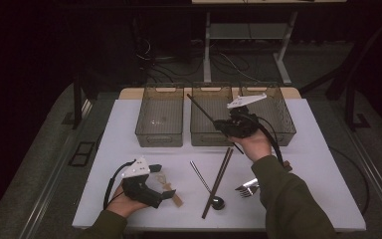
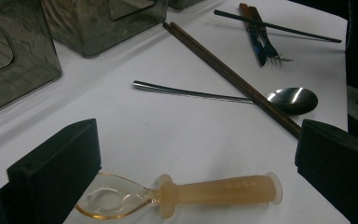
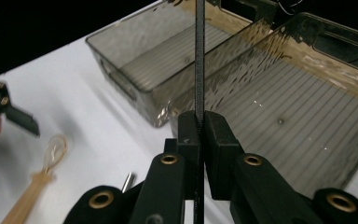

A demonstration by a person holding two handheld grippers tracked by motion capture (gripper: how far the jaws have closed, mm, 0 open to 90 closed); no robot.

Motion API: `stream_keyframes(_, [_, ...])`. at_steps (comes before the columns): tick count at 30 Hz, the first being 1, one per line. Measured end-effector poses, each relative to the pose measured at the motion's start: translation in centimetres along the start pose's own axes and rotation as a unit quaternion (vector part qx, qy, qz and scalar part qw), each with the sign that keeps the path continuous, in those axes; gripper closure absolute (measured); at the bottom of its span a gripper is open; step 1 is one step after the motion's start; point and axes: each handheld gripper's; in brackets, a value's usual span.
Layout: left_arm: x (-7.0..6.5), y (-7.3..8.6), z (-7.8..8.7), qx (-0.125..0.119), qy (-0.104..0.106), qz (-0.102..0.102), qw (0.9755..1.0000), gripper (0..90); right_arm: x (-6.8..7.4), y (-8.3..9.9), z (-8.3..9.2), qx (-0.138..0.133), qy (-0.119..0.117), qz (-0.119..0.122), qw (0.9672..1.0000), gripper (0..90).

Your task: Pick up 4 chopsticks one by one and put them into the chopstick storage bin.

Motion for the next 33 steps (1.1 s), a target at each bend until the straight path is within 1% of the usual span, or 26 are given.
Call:
stream_keyframes(4, [0.1,0.0,0.0,-0.001,0.000,0.001,1.0000,0.0,-0.1,-1.0,-1.1,-0.009,0.000,-0.010,0.9999,85.3])
stream_keyframes(7, [0.1,0.0,0.0,0.001,0.000,0.001,1.0000,0.0,0.1,-1.8,-1.7,-0.012,-0.001,-0.019,0.9998,85.2])
stream_keyframes(12, [0.0,0.0,-0.1,0.002,0.000,0.002,1.0000,0.0,0.7,-3.3,-2.9,-0.015,0.002,-0.019,0.9997,85.2])
stream_keyframes(15, [0.0,0.0,-0.2,0.004,-0.002,0.002,1.0000,0.0,1.0,-4.3,-3.5,-0.021,0.000,-0.023,0.9995,85.2])
stream_keyframes(19, [0.0,0.0,-0.2,0.005,-0.003,0.003,1.0000,0.0,1.3,-5.7,-4.5,-0.025,0.005,-0.024,0.9994,85.2])
stream_keyframes(26, [0.0,0.0,-0.3,0.010,-0.005,-0.002,0.9999,0.0,1.4,-7.8,-6.4,-0.028,0.011,-0.038,0.9988,85.2])
stream_keyframes(28, [0.0,0.0,-0.3,0.008,-0.004,0.001,1.0000,0.0,1.4,-8.3,-7.0,-0.030,0.010,-0.043,0.9986,85.2])
stream_keyframes(33, [0.0,0.0,-0.4,0.009,-0.005,0.000,0.9999,0.0,1.6,-9.7,-8.4,-0.040,0.016,-0.055,0.9976,85.2])
Point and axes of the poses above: each handheld gripper's, and its own axes: z roughly backward along the jaws, y roughly out of its underside, x roughly to its left, and after that the axes turned 12 degrees about x, right-handed
